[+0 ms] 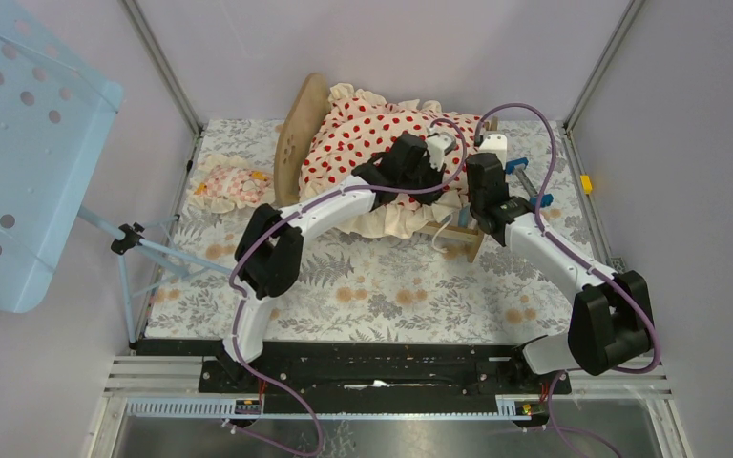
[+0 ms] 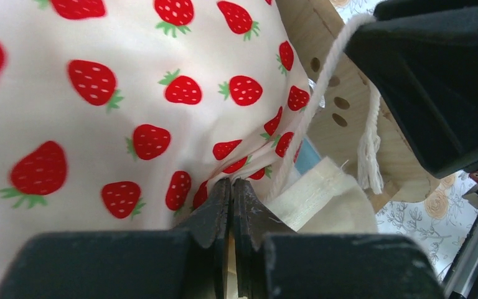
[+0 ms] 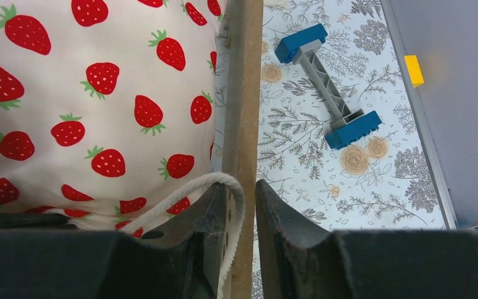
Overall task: Set up the pet bed
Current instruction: Cross the ropes on the bed frame.
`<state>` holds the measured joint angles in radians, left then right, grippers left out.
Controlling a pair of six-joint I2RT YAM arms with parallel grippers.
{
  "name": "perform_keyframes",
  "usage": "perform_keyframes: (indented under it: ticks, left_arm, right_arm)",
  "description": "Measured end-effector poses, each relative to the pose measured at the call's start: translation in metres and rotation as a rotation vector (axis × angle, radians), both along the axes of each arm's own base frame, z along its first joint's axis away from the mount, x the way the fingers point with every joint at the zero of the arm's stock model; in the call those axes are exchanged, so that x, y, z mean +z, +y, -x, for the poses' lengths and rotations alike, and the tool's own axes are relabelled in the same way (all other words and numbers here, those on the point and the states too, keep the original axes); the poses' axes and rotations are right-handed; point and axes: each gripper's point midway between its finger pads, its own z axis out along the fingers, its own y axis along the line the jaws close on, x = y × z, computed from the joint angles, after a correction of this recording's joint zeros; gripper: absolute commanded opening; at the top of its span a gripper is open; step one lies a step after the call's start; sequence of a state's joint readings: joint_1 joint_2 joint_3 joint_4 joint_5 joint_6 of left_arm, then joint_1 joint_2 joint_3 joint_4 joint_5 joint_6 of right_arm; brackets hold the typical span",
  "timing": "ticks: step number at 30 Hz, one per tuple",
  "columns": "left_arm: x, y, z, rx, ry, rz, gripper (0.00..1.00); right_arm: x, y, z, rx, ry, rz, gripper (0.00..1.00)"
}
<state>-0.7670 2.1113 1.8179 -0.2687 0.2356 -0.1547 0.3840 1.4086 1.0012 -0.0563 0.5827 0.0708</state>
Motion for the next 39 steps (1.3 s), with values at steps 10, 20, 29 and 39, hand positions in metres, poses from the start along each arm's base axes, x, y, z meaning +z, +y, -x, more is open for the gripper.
perform_keyframes:
  ticks: [10,20,29,39]
  left_arm:
    - [-0.011,-0.008,0.008,-0.022,0.020,-0.009,0.00]
    - [-0.010,-0.005,0.003,-0.002,0.025,0.002,0.00]
    - [-0.008,-0.010,0.006,-0.025,0.033,0.034,0.00]
    - [-0.008,-0.017,0.014,-0.063,0.041,0.072,0.00]
  right_arm:
    - [0.005,0.016,-0.006,0.077,-0.028,-0.068,0.46]
    - [0.001,0.023,-0.004,0.102,-0.007,-0.097,0.48]
    - [0.034,0.011,0.018,0.071,-0.077,-0.132,0.47]
    - [0.028,0.018,0.007,0.072,-0.015,-0.156,0.44]
